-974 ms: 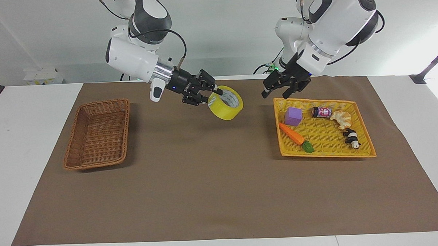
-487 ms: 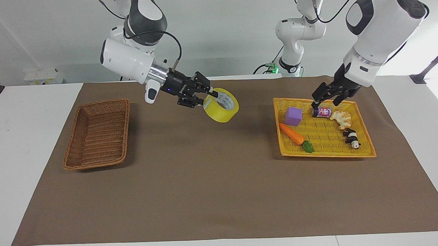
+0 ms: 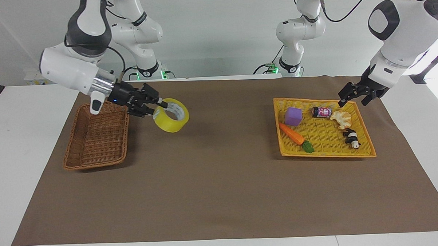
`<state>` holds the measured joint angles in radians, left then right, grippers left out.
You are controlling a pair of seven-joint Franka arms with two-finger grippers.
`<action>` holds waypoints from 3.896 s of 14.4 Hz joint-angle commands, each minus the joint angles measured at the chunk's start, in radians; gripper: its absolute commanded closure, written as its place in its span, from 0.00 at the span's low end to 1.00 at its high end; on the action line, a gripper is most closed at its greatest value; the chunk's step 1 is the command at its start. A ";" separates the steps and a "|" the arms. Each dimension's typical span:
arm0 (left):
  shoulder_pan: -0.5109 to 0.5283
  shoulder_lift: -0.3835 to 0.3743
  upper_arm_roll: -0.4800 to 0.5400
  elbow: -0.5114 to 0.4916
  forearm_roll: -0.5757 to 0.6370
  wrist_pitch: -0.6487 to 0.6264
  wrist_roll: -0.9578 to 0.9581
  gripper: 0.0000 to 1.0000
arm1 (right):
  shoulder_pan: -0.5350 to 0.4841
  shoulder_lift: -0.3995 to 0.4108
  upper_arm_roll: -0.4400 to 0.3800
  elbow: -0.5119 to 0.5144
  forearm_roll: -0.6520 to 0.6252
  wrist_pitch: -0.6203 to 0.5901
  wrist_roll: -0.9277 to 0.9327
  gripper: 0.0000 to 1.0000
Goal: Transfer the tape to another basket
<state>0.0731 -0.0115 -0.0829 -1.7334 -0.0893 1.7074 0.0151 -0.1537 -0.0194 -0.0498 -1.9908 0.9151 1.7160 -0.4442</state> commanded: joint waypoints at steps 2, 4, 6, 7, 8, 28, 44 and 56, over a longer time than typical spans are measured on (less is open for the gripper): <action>0.019 -0.036 -0.012 -0.040 0.020 -0.002 0.008 0.01 | -0.174 0.088 0.016 0.013 -0.040 -0.099 -0.109 1.00; 0.019 -0.036 -0.012 -0.038 0.020 -0.002 0.008 0.01 | -0.259 0.139 0.016 0.033 -0.117 -0.137 -0.203 1.00; 0.017 -0.036 -0.012 -0.038 0.020 0.000 0.008 0.01 | -0.328 0.200 0.016 0.084 -0.180 -0.197 -0.264 1.00; 0.014 -0.036 -0.014 -0.037 0.020 -0.003 0.008 0.01 | -0.358 0.237 0.018 0.116 -0.221 -0.214 -0.318 1.00; 0.007 -0.038 -0.014 -0.037 0.020 -0.005 0.006 0.01 | -0.381 0.280 0.016 0.148 -0.234 -0.237 -0.358 1.00; 0.019 0.011 0.020 0.095 0.003 -0.094 0.000 0.01 | -0.411 0.331 0.015 0.076 -0.387 -0.184 -0.571 0.32; -0.085 -0.001 0.100 0.071 0.025 -0.097 -0.050 0.01 | -0.232 0.158 0.016 0.178 -0.604 -0.076 -0.451 0.00; -0.105 -0.015 0.081 0.072 0.109 -0.170 -0.043 0.01 | 0.023 -0.031 0.021 0.285 -0.898 -0.214 0.180 0.00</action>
<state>-0.0115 -0.0139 0.0058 -1.6662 -0.0423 1.5765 -0.0219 -0.1212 -0.0128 -0.0276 -1.7195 0.0558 1.5480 -0.2815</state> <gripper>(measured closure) 0.004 0.000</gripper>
